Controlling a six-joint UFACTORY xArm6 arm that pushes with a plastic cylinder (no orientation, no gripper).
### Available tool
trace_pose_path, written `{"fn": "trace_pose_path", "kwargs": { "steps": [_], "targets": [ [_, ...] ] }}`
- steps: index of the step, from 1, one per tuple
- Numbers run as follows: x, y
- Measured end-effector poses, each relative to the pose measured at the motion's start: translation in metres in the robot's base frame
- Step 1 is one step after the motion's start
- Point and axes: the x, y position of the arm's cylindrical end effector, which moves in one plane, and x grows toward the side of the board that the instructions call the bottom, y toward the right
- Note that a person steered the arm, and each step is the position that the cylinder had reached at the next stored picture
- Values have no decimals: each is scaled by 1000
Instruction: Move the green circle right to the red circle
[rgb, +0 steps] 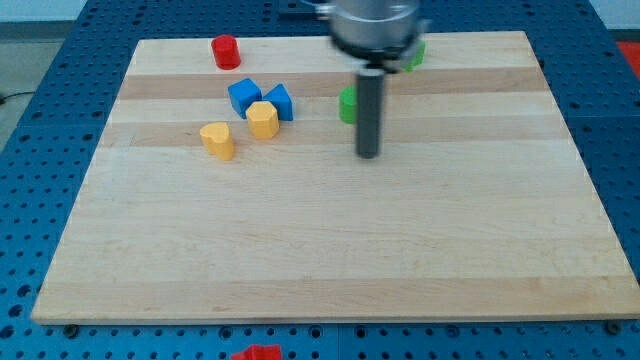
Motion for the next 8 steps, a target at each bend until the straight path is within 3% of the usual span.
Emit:
{"fn": "trace_pose_path", "kwargs": {
  "steps": [2,3,4,5,6,8],
  "targets": [
    [-67,-34],
    [-85,-5],
    [-118,-15],
    [-121,-26],
    [-120,19],
    [-110,-15]
  ]
}}
